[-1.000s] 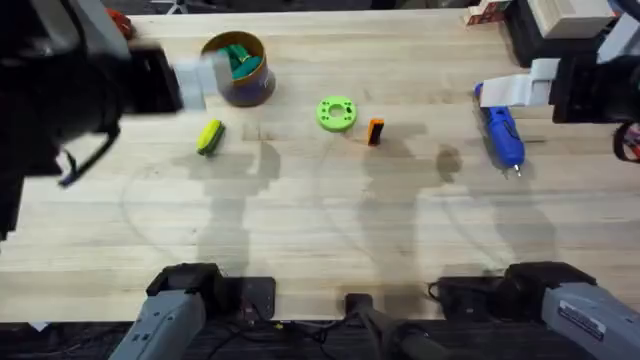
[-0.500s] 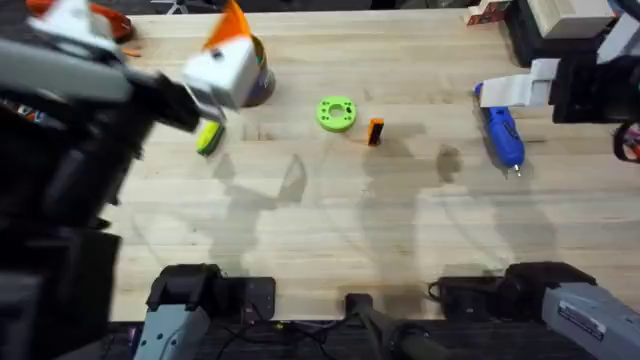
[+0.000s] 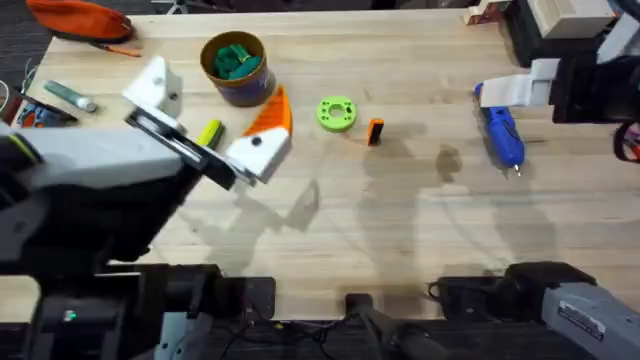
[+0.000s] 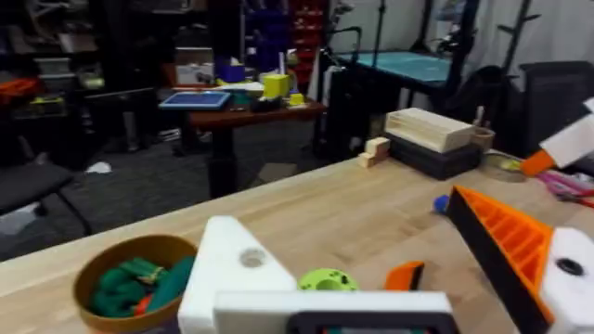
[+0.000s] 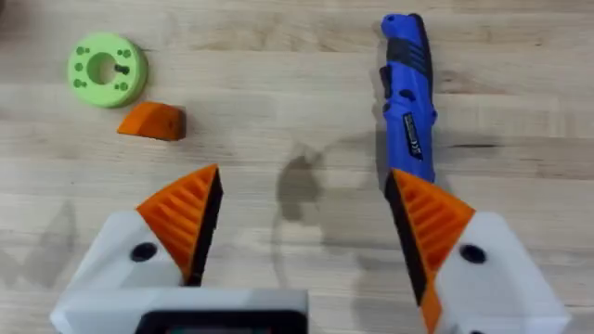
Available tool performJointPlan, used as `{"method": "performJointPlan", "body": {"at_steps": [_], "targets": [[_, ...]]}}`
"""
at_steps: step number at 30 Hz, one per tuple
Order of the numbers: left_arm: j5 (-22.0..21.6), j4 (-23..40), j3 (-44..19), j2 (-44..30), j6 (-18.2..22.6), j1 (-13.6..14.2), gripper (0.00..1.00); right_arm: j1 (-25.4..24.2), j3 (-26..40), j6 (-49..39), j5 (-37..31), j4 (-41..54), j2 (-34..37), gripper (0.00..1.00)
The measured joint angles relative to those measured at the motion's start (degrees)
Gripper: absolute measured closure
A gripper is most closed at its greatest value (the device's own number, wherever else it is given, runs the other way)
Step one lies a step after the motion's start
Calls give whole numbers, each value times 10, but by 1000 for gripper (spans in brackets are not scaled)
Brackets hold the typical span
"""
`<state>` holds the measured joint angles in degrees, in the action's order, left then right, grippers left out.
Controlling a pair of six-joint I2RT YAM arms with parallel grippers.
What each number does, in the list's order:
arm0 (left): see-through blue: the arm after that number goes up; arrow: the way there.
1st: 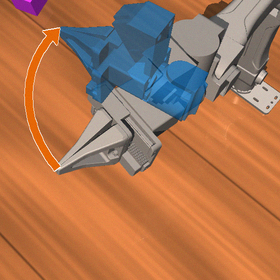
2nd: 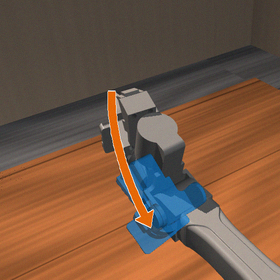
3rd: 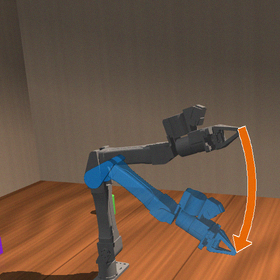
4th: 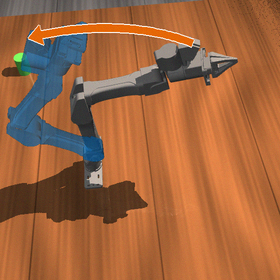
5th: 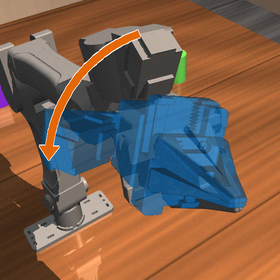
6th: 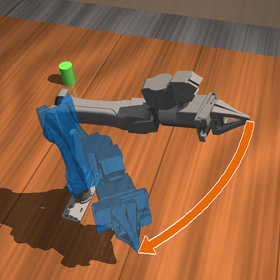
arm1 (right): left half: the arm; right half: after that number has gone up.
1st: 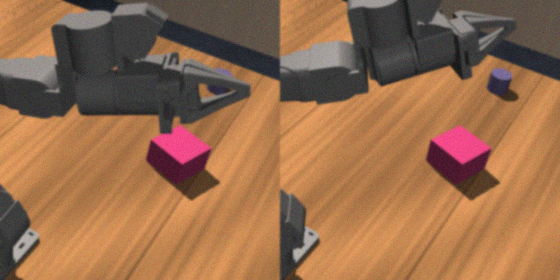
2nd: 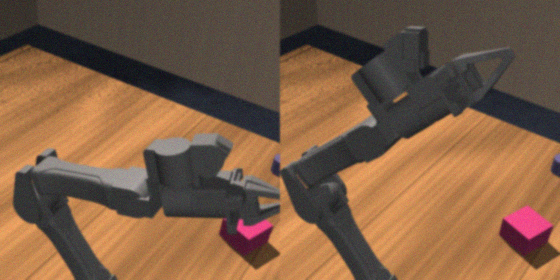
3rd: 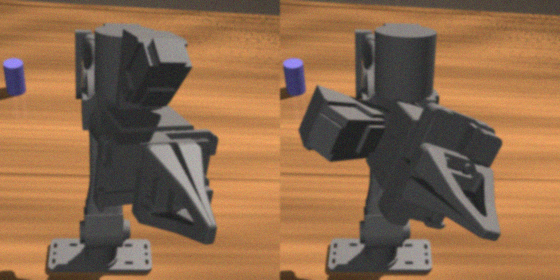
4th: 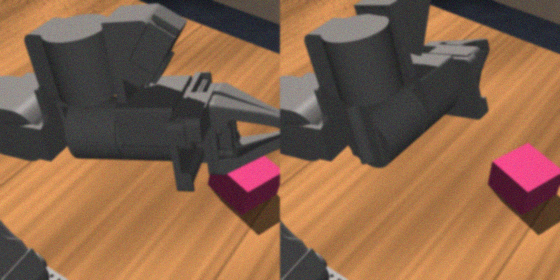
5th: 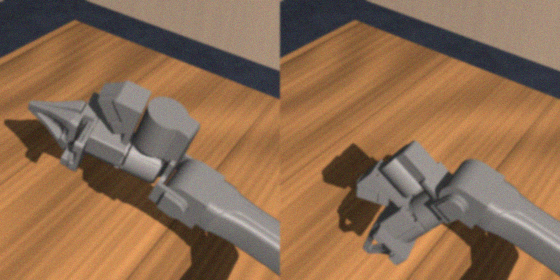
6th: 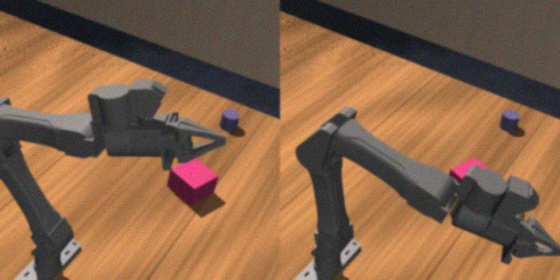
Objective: Pick up the gripper from the table and insert it into the empty holder that is missing its gripper. Then pick up a screw, insert it into the mounting hole, and use the screwdriver to tighten it. Finally, clean up the table by picking up the vegetable and placing it into the bucket.
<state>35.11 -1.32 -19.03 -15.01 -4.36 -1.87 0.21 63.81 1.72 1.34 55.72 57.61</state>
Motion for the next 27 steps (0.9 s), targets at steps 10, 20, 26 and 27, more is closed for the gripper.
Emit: {"method": "performJointPlan", "body": {"at_steps": [10,20,26,27], "targets": [[63,-58,104,102,-40,0,14,0,0,0,0,0,0,8],[94,-108,166,147,-62,0,15,0,0,0,0,0,0,8],[139,-113,185,147,-66,12,15,0,0,0,0,0,0,8],[147,-103,185,148,-66,14,15,0,0,0,0,0,0,8]]}}
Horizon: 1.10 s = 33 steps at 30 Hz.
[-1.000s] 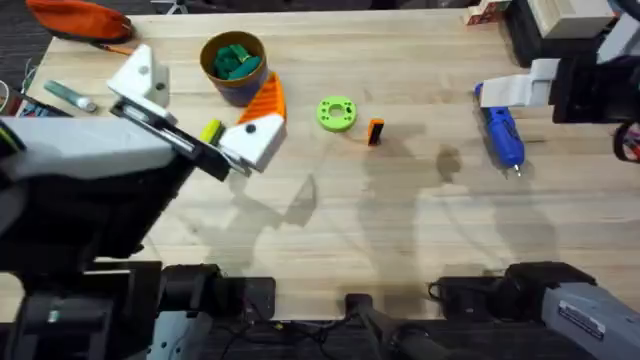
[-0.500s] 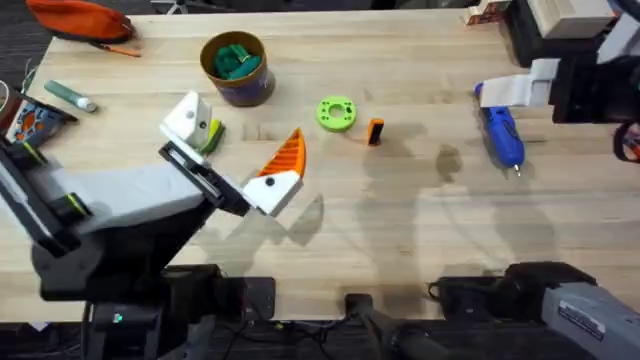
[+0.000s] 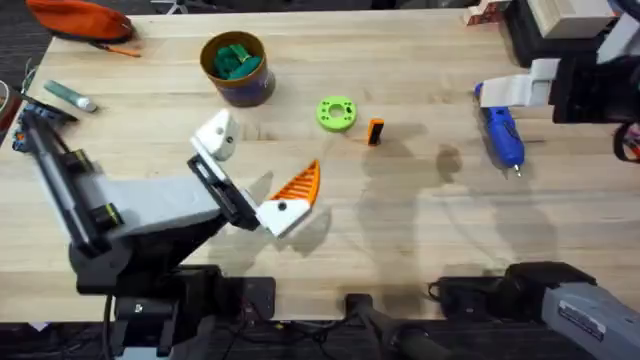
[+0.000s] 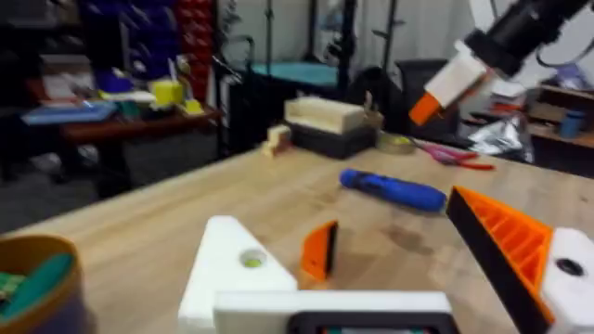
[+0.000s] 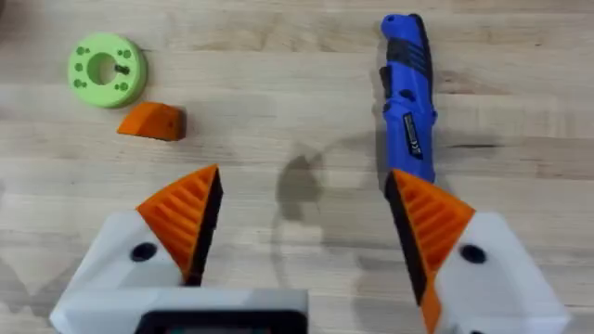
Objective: Pick up the gripper from the table and insert it into the empty holder that is missing its gripper. Then pick up a screw, insert it into the mounting hole, and use the screwdriver to tighten it. Finally, clean up the table by picking up the vegetable and placing it into the bucket.
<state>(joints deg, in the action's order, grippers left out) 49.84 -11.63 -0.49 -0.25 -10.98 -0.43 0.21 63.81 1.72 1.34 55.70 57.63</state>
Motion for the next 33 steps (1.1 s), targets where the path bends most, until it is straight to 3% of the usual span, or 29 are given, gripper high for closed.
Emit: {"method": "performJointPlan", "body": {"at_steps": [6,13,23,33], "targets": [[53,42,0,0,3,6,15,0,0,0,0,0,0,8],[117,175,0,0,97,6,14,0,0,0,0,0,0,8],[136,181,0,0,185,6,15,0,0,0,0,0,0,8],[136,181,0,0,198,6,16,0,0,0,0,0,0,8]]}}
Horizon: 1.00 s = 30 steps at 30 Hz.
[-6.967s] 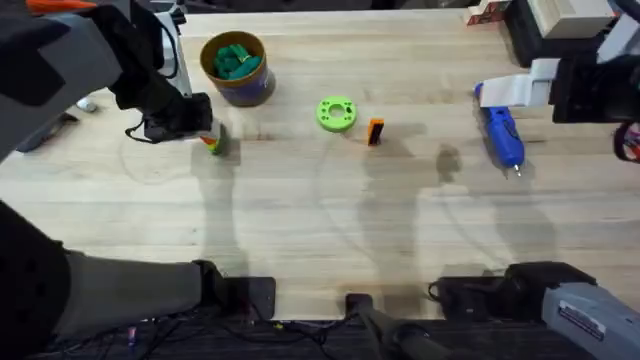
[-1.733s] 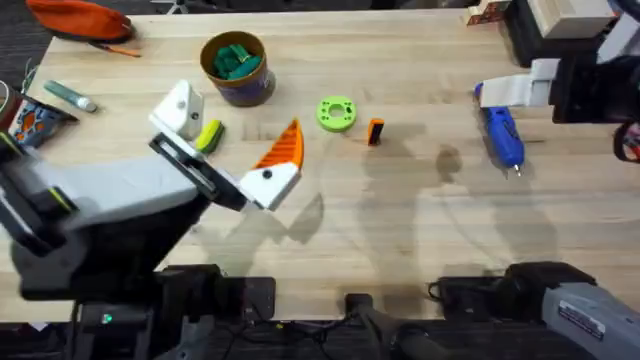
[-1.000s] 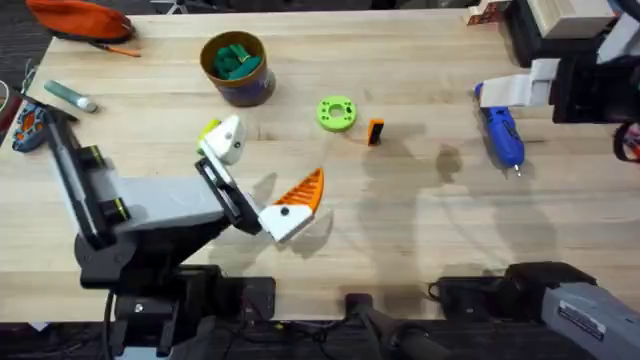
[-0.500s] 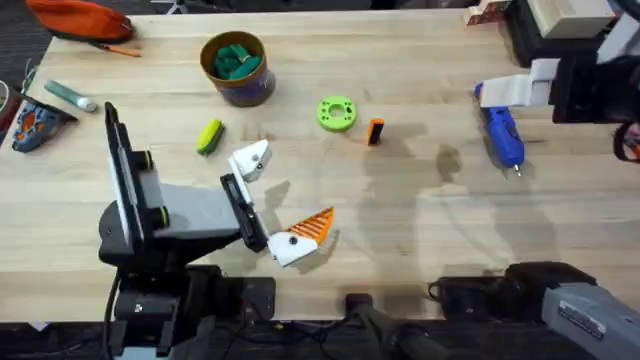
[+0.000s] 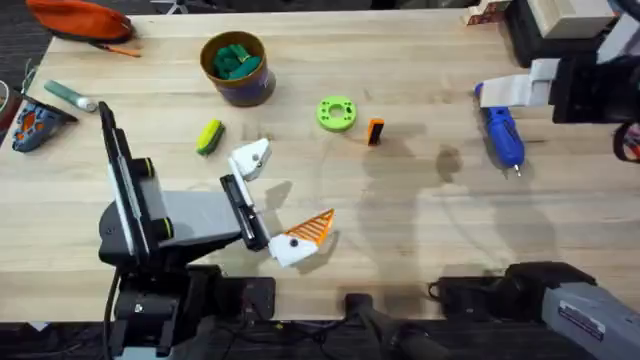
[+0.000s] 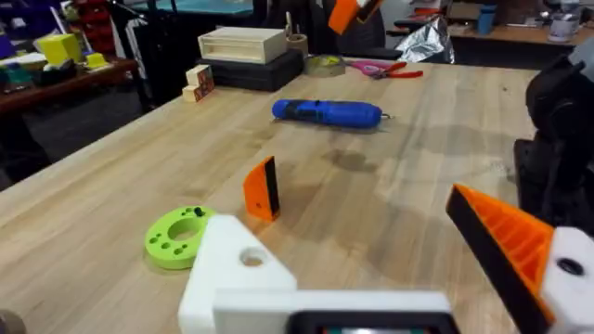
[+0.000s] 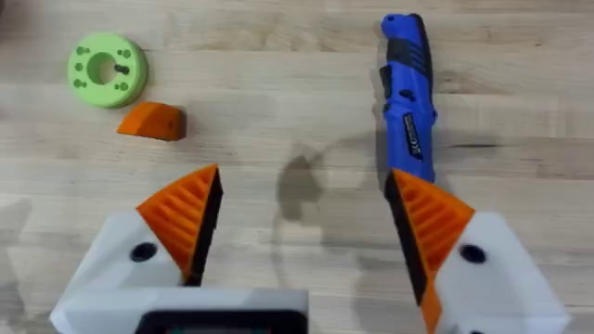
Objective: Pick up the gripper from the table and insert it into the empty holder that is missing its gripper. Then pick up a screw, insert it into the mounting hole, and use the screwdriver to tighten it. Finally, clean up the table by picking up the vegetable and placing it into the bucket.
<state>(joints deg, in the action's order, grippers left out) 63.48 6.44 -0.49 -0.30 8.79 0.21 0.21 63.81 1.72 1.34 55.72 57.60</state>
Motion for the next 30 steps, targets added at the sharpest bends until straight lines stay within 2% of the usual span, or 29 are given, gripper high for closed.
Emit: {"method": "performJointPlan", "body": {"at_steps": [14,23,30], "targets": [[41,7,0,0,-2,0,15,0,0,0,0,0,0,8],[24,4,0,0,-31,0,15,0,0,0,0,0,0,8],[12,2,0,0,-37,0,15,0,0,0,0,0,0,8]]}}
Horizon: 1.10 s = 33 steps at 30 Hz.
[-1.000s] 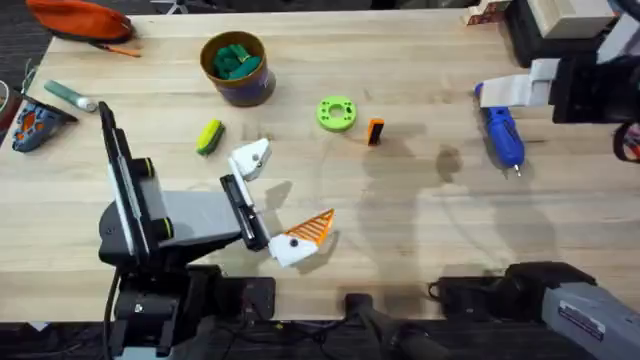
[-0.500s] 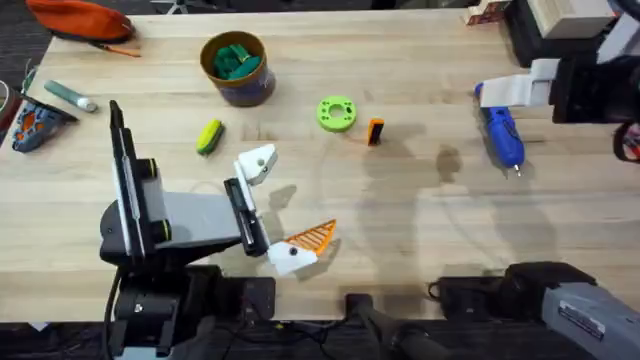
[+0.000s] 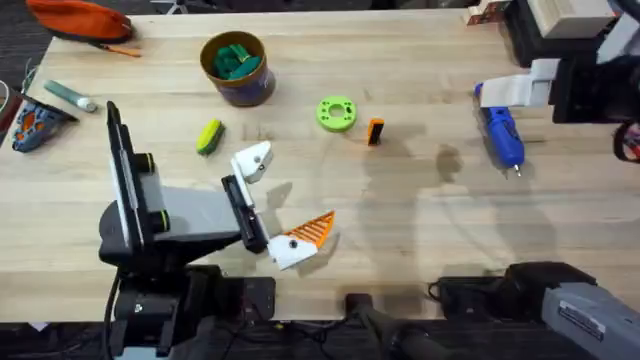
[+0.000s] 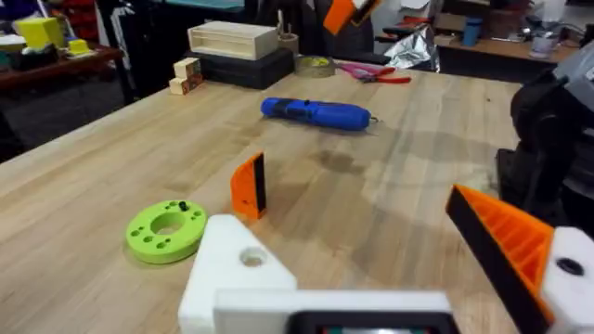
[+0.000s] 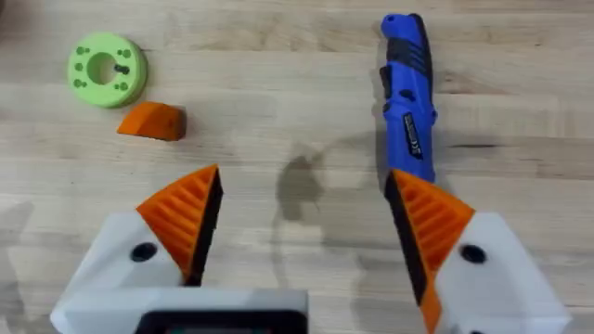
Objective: Pick up the gripper from the table and insert it into the empty holder that is missing its gripper. Then pick up a screw, insert it into the mounting hole, and use the screwdriver to tighten it. Finally, clean up the table by picking up the vegetable and placing it into the bucket.
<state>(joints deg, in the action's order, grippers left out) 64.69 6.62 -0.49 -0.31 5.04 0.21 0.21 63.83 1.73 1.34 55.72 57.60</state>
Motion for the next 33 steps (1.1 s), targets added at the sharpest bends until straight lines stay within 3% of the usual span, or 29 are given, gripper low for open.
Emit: {"method": "performJointPlan", "body": {"at_steps": [33], "targets": [[-11,-2,0,0,-4,0,15,0,0,0,0,0,0,8]]}}
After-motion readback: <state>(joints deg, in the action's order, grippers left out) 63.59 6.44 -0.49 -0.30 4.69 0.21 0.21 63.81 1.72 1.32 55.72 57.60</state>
